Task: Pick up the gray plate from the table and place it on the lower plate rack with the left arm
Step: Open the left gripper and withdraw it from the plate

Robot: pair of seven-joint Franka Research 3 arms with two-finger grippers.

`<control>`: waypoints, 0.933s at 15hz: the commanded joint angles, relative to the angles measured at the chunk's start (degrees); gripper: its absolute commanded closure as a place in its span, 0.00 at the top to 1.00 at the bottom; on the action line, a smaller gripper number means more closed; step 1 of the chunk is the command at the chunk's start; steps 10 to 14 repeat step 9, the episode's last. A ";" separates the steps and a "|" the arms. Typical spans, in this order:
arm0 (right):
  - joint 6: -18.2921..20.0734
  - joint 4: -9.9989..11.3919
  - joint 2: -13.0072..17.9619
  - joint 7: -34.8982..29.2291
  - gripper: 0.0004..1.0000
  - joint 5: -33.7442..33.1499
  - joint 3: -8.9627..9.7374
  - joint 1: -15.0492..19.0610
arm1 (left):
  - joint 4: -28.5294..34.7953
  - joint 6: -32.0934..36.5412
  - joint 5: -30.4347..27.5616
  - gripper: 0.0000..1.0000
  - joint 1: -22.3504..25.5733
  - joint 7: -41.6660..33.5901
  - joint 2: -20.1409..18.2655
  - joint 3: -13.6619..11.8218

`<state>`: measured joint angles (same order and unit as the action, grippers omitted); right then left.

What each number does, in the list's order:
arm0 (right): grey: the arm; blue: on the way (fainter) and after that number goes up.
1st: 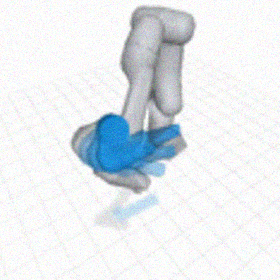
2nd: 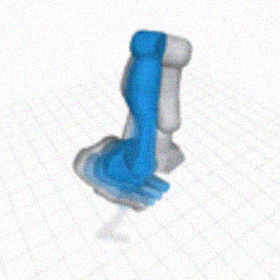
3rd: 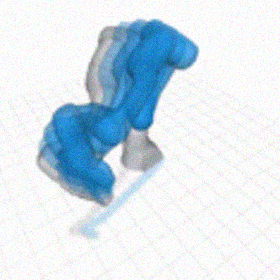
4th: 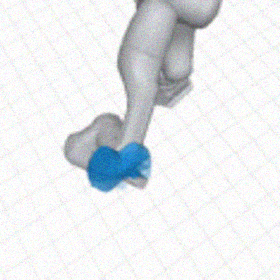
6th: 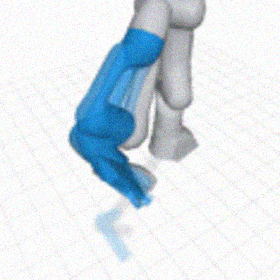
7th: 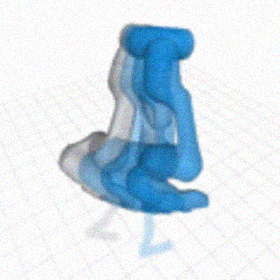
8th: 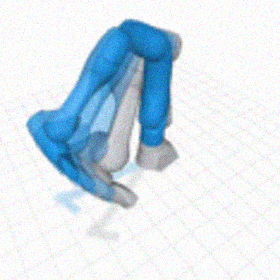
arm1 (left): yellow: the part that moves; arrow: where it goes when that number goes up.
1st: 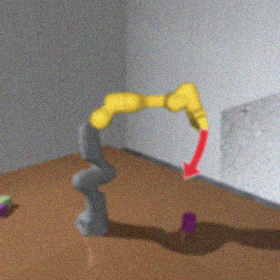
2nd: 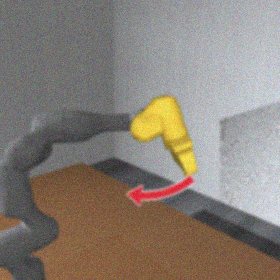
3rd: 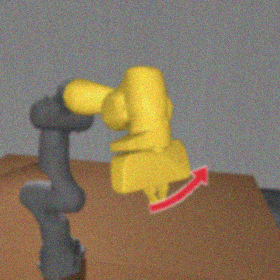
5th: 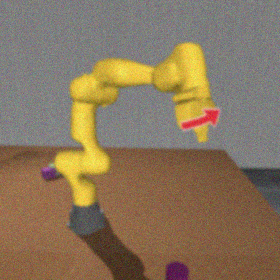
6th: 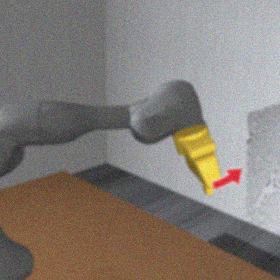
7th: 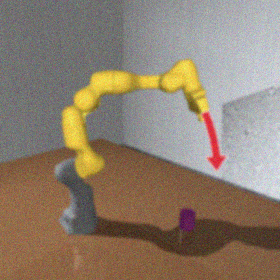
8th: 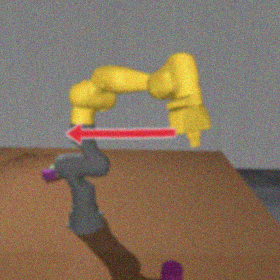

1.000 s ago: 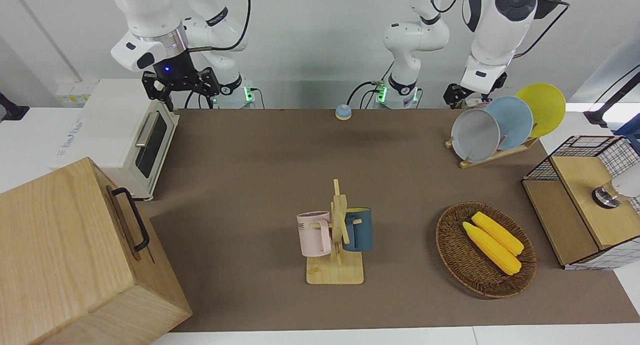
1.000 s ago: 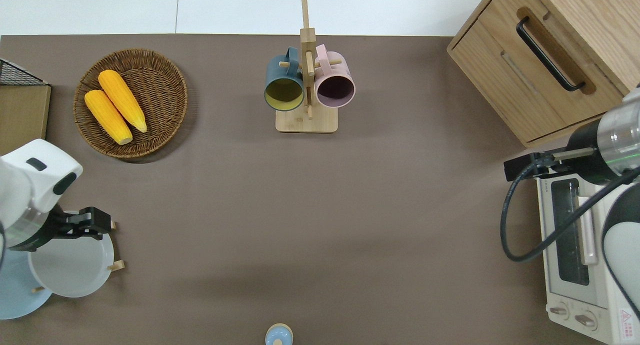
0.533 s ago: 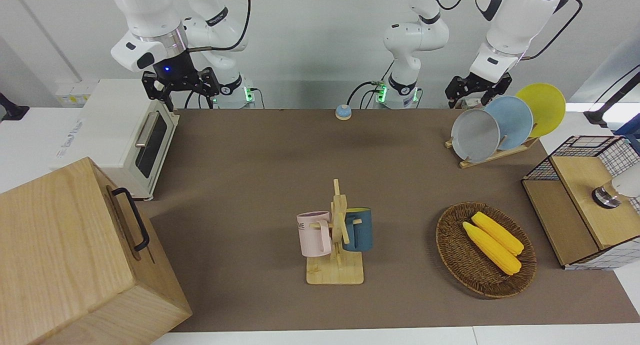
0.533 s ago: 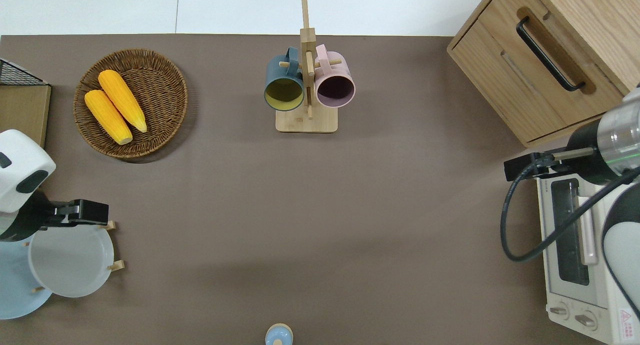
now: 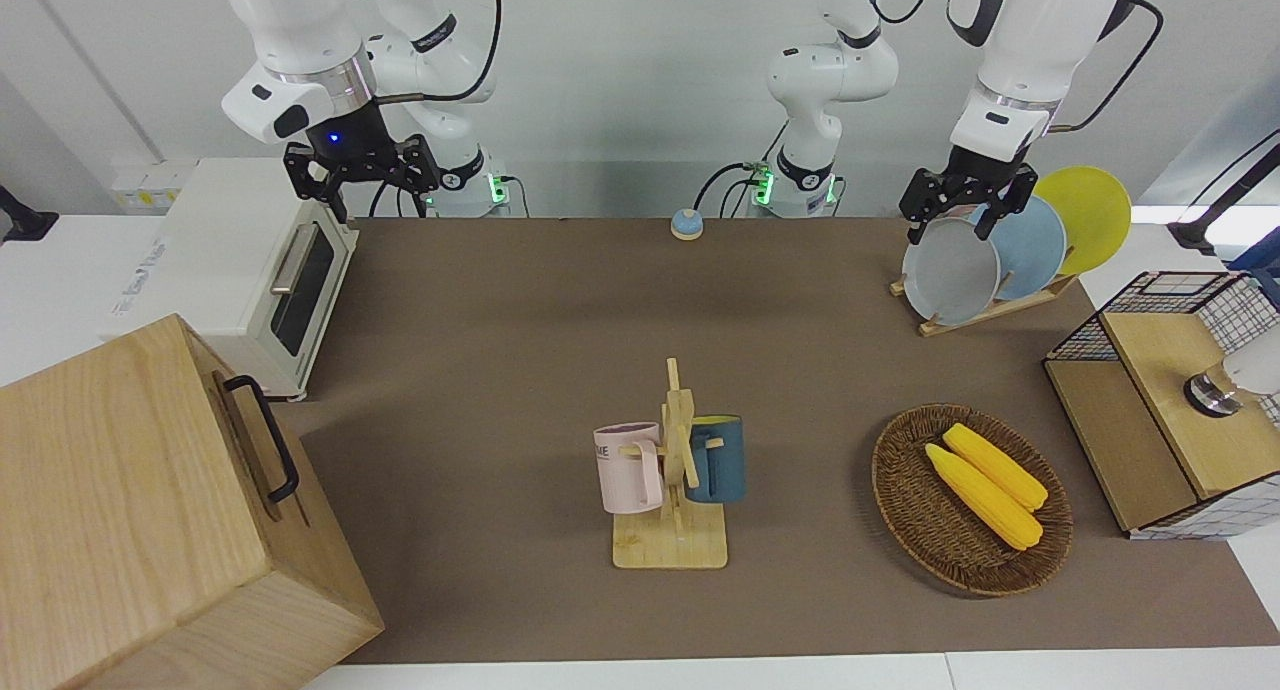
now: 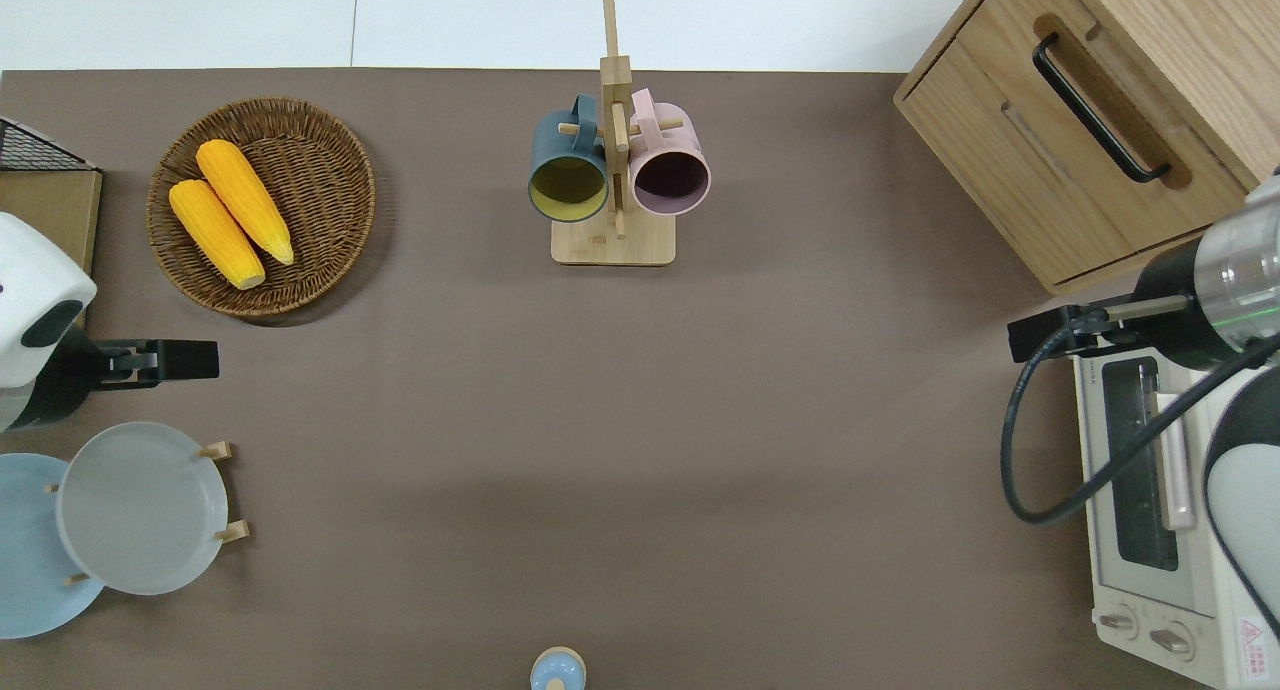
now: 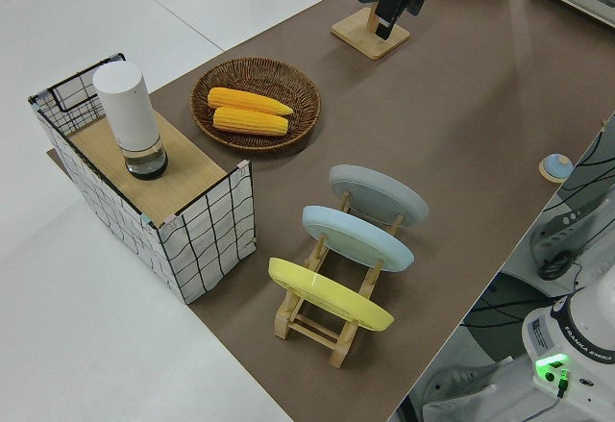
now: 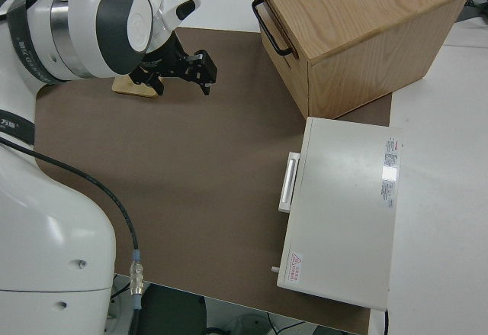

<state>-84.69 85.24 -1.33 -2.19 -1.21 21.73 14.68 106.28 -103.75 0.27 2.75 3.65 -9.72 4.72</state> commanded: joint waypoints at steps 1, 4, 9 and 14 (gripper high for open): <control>0.94 -0.60 0.10 -0.80 0.98 -0.19 1.38 1.49 | 2.60 -1.28 -1.32 1.00 0.15 1.79 -1.70 -0.76; 0.94 -0.60 0.10 -0.80 0.98 -0.19 1.38 1.49 | 3.58 -1.11 -2.39 1.00 -0.12 2.59 -2.15 -1.12; 0.94 -0.60 0.10 -0.80 0.98 -0.19 1.38 1.49 | 3.49 -0.93 -2.03 1.00 -0.03 3.20 -2.23 -1.12; 0.94 -0.60 0.10 -0.80 0.98 -0.19 1.38 1.49 | 3.49 -0.93 -2.03 1.00 -0.03 3.20 -2.23 -1.12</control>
